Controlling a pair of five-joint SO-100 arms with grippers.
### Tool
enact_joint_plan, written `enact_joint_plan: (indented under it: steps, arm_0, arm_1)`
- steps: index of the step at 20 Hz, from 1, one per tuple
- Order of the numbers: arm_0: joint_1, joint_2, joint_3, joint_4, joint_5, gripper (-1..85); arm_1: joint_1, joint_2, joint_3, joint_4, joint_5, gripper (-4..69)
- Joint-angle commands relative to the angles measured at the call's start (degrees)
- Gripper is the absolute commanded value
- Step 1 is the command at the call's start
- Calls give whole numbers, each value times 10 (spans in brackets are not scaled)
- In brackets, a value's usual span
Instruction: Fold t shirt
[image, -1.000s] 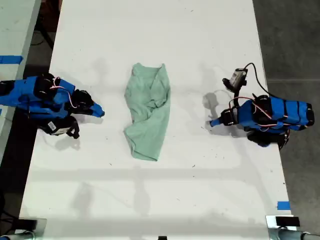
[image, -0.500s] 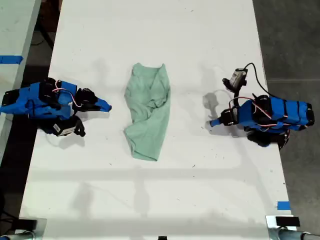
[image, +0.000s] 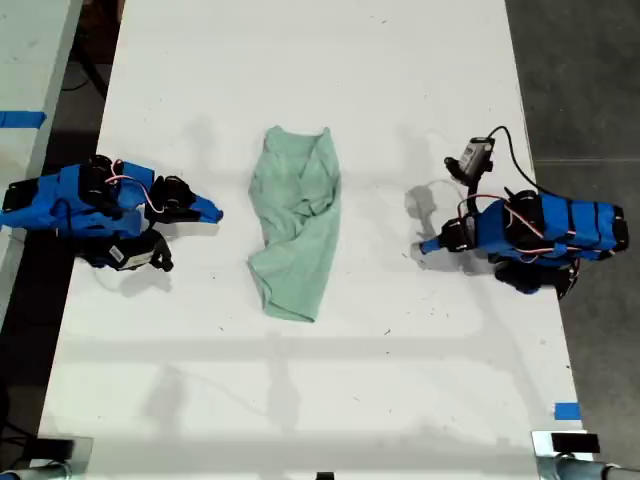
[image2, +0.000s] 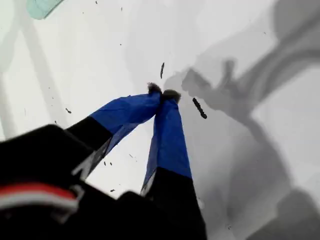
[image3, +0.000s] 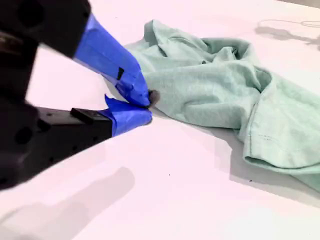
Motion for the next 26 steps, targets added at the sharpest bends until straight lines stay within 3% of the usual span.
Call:
enact_joint_plan:
  steps: [1,26]
  arm_0:
    - [-5,-3,25,-6,-11,-2]
    - [-6,-7,25,-5,-18,-2]
  arm_1:
    - [-5,4,33,1,7,9]
    - [-7,4,33,1,8,9]
